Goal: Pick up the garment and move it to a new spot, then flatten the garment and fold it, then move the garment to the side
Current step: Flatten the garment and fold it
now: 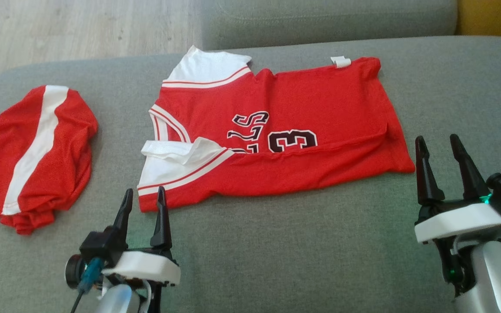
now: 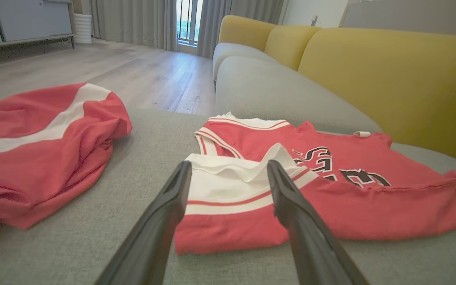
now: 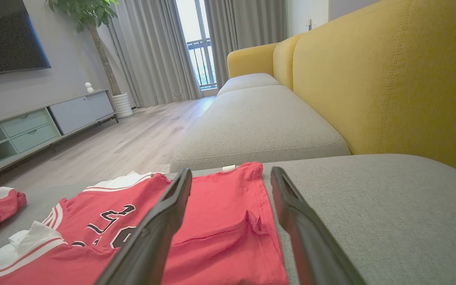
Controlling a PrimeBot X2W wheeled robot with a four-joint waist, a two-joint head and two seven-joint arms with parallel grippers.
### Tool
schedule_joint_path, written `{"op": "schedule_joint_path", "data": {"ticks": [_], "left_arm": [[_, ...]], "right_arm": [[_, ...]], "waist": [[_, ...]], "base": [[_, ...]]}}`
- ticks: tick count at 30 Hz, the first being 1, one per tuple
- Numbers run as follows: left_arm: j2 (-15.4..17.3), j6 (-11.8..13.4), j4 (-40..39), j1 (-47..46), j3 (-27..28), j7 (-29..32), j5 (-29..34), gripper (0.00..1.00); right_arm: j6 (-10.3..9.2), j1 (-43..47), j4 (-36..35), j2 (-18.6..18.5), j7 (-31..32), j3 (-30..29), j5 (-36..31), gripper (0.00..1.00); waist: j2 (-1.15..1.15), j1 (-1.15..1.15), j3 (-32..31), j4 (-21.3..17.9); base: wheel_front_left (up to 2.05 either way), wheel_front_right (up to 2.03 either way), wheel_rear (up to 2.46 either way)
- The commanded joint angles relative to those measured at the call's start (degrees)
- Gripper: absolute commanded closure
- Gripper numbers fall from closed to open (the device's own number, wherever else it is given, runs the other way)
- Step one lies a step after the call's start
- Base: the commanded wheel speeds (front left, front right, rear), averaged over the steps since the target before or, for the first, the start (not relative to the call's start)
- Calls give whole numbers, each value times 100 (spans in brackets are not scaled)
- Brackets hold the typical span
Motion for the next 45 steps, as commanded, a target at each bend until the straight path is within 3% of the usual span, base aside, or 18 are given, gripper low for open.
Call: {"op": "schedule_joint_path", "data": {"ticks": [1,14,22,23,24,25,36,42,45], "left_arm": [[6,20,-130,-335,194,2,65,0],[180,564,1348,-1153,132,958,280,0],[225,467,1916,-1374,-98,1498,339,0],[218,427,1945,-1393,-117,1527,322,28],[209,383,1959,-1410,-133,1525,303,88],[198,350,1955,-1429,-145,1496,287,100],[229,182,1121,-1670,-241,169,432,100],[232,170,697,-1668,-331,10,561,100],[212,150,626,-1647,-406,-4,587,100]], "right_arm": [[-4,-83,-225,2,21,91,-37,0],[-4,-220,-432,33,111,171,-54,0],[-4,-287,-416,36,153,197,-68,0],[-4,-294,-401,38,174,189,-80,0],[-4,-303,-381,43,198,174,-98,0],[-4,-313,-359,49,223,157,-120,0],[-4,-632,163,364,864,-315,-695,0],[-4,-989,760,481,1333,-769,-987,0],[-4,-1224,1246,485,1461,-810,-735,0]], "waist": [[0,0,57,-12],[0,0,476,-171],[0,0,614,-233],[0,0,623,-228],[0,0,627,-220],[0,0,628,-209],[0,0,607,-34],[0,0,655,57],[0,0,701,115]], "base": [[0,0,0],[0,0,0],[0,0,0],[0,0,0],[0,0,0],[0,0,0],[0,0,0],[0,0,0],[0,0,0]]}}
